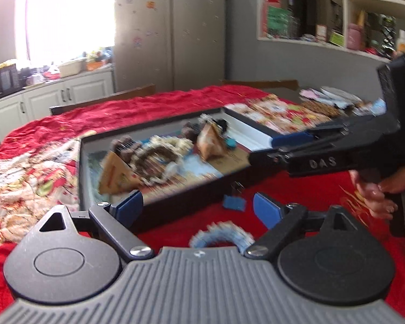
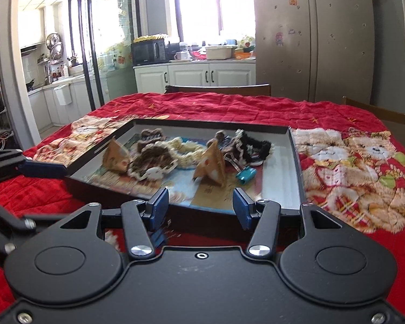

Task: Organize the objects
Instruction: 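Move the right tool to the blue binder clip while the left tool moves to the blue crocheted scrunchie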

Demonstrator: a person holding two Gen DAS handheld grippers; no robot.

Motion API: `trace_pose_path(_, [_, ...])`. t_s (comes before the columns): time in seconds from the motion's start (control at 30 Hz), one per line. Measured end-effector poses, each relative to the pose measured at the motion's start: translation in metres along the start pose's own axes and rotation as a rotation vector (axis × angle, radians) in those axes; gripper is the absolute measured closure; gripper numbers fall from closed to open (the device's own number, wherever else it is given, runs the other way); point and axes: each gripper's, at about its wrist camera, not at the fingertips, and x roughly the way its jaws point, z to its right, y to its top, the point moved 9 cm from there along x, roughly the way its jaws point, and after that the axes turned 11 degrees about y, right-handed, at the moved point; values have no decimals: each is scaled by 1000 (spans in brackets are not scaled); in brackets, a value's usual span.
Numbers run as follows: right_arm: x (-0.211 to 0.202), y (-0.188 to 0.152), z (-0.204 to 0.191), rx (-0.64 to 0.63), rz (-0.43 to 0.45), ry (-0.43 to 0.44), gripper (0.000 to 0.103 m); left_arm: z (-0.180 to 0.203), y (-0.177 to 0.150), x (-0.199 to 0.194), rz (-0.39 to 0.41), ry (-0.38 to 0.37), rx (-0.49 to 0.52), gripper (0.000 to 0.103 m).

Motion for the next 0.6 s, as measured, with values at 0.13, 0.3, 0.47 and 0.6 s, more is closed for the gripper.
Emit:
trace_pose_path(0.13, [-2, -11, -12, -9, -23, 22, 52, 13, -15, -1, -21, -24, 45, 9])
trace_pose_path(0.3, [5, -23, -24, -33, -58, 50, 52, 18, -29, 9, -63, -40, 25, 9])
trace_pose_path(0.47, [20, -33, -30, -48, -93, 75, 54, 10, -38, 17, -84, -23, 2, 10])
trace_pose_path(0.6, [30, -41, -30, -54, -120, 73, 54, 5, -43, 23, -105, -20, -18, 16])
